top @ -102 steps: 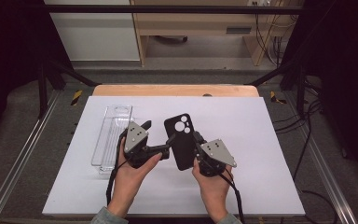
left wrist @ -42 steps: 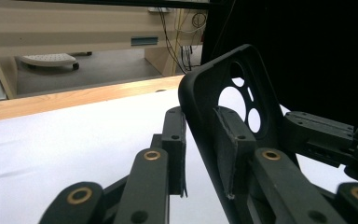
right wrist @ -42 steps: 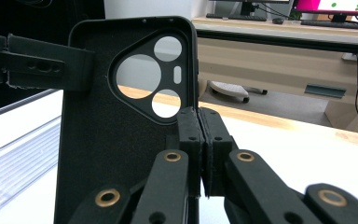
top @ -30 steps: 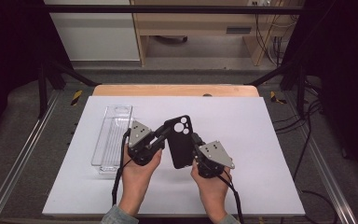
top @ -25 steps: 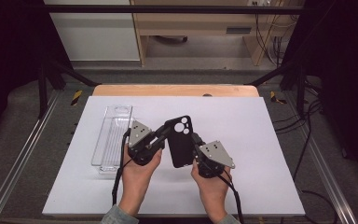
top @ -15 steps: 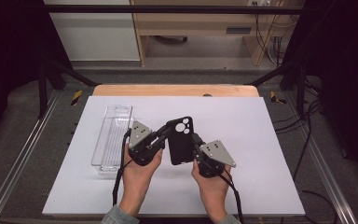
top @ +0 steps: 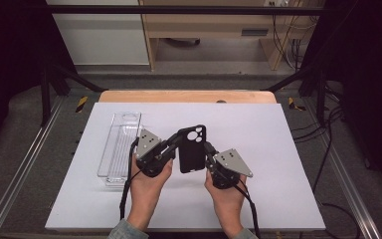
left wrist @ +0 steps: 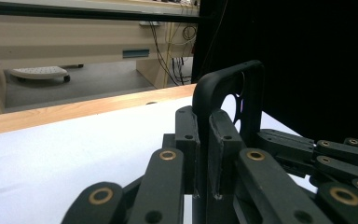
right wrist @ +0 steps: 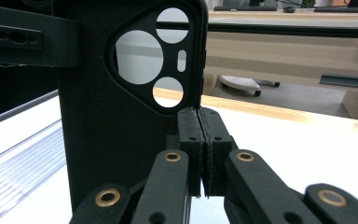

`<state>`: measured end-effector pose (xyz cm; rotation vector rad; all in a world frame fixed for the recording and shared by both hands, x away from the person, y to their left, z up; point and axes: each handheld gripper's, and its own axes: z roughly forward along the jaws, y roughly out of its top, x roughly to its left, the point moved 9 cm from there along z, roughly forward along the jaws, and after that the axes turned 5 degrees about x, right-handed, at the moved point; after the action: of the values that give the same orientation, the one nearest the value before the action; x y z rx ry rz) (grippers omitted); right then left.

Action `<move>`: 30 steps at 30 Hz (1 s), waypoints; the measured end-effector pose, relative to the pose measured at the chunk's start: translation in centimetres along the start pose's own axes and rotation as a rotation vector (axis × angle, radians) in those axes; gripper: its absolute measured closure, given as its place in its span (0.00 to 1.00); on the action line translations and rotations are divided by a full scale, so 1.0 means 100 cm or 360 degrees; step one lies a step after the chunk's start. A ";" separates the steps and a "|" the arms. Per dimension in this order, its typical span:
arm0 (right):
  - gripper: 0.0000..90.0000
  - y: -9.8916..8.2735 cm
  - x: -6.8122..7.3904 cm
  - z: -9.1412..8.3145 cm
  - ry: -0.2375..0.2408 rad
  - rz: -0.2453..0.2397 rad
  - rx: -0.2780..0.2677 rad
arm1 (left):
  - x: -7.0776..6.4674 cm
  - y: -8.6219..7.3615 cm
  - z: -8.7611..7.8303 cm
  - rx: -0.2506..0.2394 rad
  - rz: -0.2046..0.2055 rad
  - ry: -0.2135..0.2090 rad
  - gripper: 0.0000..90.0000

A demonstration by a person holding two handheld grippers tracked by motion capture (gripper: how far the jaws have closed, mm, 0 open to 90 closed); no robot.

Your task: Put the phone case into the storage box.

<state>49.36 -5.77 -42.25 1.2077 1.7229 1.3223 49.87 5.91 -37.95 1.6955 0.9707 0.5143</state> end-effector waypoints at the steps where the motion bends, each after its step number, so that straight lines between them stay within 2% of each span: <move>1: 0.98 0.000 0.000 0.000 0.0007 0.0002 -0.0001 | 0.001 0.000 0.000 -0.0002 0.0004 0.0005 0.93; 5: 0.96 0.001 0.003 0.001 0.0047 -0.0009 -0.0010 | 0.003 0.003 -0.002 -0.0018 0.0029 0.0023 0.93; 7: 0.91 0.001 0.005 0.000 0.0063 -0.0018 -0.0012 | 0.004 0.005 -0.003 -0.0021 0.0060 0.0037 0.93; 11: 0.83 0.002 0.004 -0.001 0.0058 -0.0040 -0.0022 | 0.006 0.008 -0.004 -0.0025 0.0078 0.0046 0.93; 15: 0.80 0.001 0.000 -0.002 0.0048 -0.0040 -0.0020 | 0.008 0.008 -0.004 -0.0027 0.0079 0.0048 0.93; 23: 0.52 -0.002 -0.010 0.000 0.0047 -0.0052 -0.0038 | 0.014 0.009 -0.005 -0.0023 0.0095 0.0054 0.93; 28: 0.37 -0.004 -0.019 0.003 0.0068 -0.0093 -0.0073 | 0.018 0.011 -0.008 -0.0043 0.0113 0.0052 0.93; 30: 0.32 -0.005 -0.024 0.004 0.0044 -0.0128 -0.0086 | 0.020 0.010 -0.008 -0.0041 0.0112 0.0053 0.93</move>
<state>50.46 -7.87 -42.97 1.0834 1.7255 1.3343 50.77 7.90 -36.96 1.7077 0.9272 0.6009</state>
